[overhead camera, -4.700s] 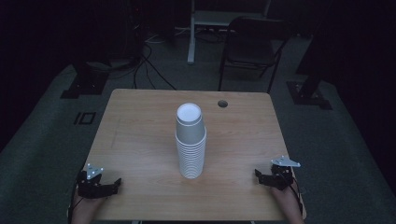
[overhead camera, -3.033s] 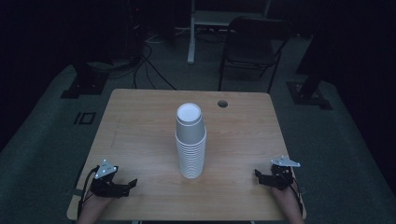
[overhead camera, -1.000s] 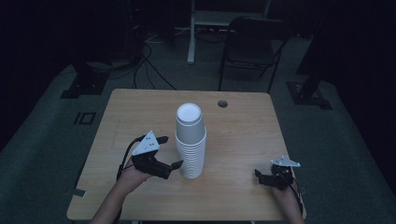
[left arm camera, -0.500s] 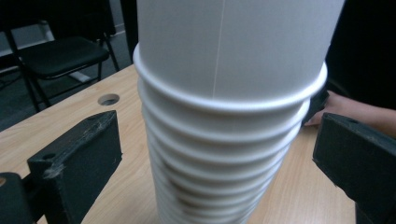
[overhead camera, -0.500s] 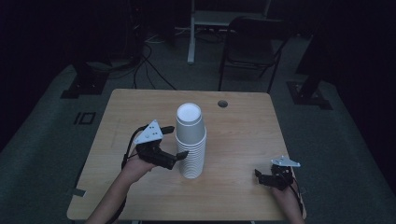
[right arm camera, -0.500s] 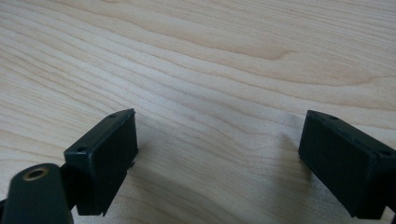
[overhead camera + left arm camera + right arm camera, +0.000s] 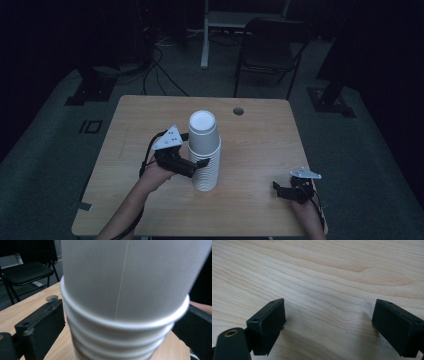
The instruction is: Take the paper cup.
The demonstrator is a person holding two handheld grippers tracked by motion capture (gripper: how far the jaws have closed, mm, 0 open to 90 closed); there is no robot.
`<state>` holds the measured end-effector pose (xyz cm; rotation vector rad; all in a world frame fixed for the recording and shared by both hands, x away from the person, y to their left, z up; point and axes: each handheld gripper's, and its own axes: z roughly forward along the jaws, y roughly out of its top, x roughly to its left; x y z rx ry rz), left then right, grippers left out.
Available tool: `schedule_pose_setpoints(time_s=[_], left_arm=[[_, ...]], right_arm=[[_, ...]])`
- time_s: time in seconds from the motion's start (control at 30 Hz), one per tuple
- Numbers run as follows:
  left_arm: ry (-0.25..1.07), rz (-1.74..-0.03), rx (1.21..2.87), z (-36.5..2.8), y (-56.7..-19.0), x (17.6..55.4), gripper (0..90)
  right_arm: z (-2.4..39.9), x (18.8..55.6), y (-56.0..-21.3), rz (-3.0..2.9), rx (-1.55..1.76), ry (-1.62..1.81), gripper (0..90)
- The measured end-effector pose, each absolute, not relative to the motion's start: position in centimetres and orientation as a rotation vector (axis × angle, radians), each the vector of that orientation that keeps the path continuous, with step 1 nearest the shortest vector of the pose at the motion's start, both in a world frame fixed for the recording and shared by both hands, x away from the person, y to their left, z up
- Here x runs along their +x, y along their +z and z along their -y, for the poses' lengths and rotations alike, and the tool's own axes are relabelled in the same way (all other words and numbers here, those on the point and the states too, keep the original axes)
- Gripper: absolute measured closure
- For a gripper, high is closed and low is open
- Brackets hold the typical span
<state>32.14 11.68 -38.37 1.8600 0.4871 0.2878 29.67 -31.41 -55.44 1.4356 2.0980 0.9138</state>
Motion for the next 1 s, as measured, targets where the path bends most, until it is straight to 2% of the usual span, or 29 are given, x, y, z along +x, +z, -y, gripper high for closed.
schedule_pose_setpoints(time_s=[1.0], left_arm=[[0.275, -0.463, 1.807, -11.46, -38.97, 32.47, 5.0]], right_arm=[[31.41, 29.67, -55.44, -2.099, 1.437, 0.914, 11.2]])
